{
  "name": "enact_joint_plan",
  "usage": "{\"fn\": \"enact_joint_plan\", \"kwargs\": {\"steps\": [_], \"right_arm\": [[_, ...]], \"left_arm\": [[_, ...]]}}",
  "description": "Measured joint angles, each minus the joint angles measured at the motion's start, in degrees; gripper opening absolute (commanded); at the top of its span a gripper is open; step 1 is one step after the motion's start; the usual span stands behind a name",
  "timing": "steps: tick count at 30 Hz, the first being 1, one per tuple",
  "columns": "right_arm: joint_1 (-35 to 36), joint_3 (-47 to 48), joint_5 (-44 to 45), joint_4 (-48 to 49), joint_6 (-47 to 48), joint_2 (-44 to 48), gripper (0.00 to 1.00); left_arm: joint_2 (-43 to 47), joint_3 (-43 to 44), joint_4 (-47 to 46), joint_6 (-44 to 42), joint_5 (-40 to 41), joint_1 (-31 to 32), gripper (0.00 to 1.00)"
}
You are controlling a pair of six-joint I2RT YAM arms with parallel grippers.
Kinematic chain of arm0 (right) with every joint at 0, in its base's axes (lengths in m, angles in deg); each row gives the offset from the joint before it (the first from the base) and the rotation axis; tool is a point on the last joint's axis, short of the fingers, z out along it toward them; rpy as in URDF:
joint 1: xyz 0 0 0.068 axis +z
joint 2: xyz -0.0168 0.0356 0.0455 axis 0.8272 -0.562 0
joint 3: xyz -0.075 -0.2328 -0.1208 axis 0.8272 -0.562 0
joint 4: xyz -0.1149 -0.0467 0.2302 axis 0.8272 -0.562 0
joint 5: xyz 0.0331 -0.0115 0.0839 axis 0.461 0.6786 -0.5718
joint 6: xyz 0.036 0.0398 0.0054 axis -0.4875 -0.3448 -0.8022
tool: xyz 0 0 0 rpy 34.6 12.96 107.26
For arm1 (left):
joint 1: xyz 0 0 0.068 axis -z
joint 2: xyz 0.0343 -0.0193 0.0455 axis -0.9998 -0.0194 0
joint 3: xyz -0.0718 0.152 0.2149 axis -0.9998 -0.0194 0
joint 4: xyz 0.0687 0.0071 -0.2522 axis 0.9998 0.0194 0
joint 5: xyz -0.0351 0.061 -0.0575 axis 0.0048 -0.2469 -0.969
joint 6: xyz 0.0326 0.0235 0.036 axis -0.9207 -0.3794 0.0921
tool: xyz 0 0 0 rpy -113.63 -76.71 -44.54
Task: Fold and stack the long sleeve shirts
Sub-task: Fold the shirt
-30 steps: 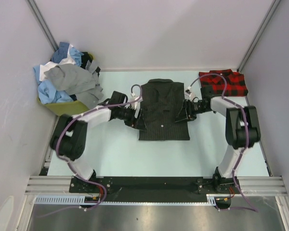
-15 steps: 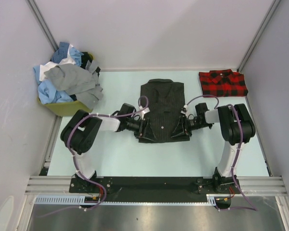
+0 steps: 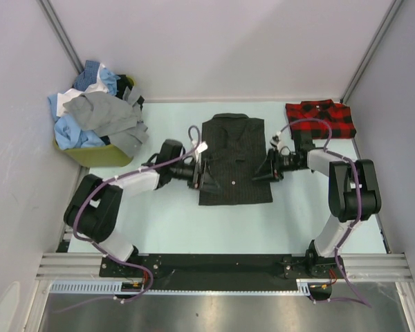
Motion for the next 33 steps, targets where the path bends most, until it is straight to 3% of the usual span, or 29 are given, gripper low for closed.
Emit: {"fn": "enact_joint_plan", "kwargs": {"steps": [4,7,11,16,21,25,27,30,33], "right_arm": [[2.7,6.1,-0.9,11.0,-8.5,-3.3,0.38],[4.4,10.0,-0.9,22.8,-16.7,-11.3,0.37],[4.4,15.1,0.1,31.3,-23.3,-23.2,0.37],[1.9,17.1,-3.7,35.6,-29.0,-28.8,0.37],[0.7,17.1,-3.3,31.4,-24.7,-27.1,0.37],[0.0,17.7,-1.0,18.7,-14.0,-21.7,0.36],[0.0,18.4,-0.1,13.2,-8.6,-17.9,0.36],[1.1,19.8,0.4,9.2,-3.5,-13.3,0.34],[4.3,22.8,0.5,8.0,-0.4,-13.0,0.33]], "left_arm": [[-5.9,10.6,-5.6,2.6,-0.1,0.8,0.82],[-15.3,17.4,-9.9,5.7,0.9,0.7,0.82],[-24.9,20.2,-11.1,8.5,3.4,-1.0,0.81],[-28.8,20.5,-12.0,12.0,3.2,-5.2,0.80],[-26.5,18.5,-11.2,10.5,4.1,-7.3,0.81],[-17.8,15.6,-3.4,0.8,7.3,-7.3,0.80],[-11.2,15.4,2.6,-8.4,11.5,-6.4,0.79],[-0.2,14.1,6.9,-23.8,23.6,1.5,0.78],[7.6,9.1,5.2,-37.4,34.7,15.8,0.76]]}}
